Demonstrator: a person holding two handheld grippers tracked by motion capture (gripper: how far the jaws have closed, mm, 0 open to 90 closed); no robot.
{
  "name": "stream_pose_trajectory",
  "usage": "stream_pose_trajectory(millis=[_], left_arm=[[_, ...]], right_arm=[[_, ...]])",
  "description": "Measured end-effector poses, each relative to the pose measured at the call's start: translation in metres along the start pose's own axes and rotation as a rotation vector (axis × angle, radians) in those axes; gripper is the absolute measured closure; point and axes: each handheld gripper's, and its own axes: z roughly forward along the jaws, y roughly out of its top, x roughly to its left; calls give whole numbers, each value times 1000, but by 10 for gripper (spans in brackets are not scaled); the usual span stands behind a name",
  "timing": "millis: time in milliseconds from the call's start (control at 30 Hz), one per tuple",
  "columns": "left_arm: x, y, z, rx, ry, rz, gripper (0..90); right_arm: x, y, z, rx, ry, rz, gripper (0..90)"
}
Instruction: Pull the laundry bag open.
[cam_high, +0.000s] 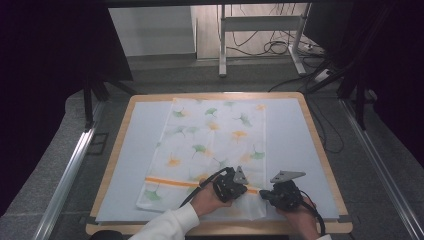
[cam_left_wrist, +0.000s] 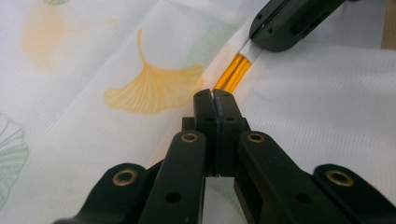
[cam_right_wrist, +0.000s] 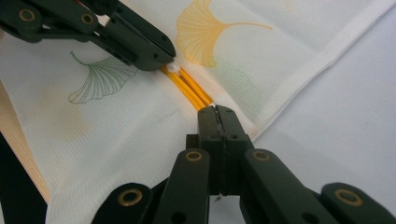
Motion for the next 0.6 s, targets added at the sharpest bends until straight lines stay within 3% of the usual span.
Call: stream_pose_trajectory(millis=[133, 600], left_arm=[[5, -5, -3, -5, -13, -23, 900], [4, -12, -10, 6, 2, -21, 900]], right_arm=[[-1, 0, 0, -1, 3, -1, 893], [-1, 0, 0, 0, 9, -1, 893]])
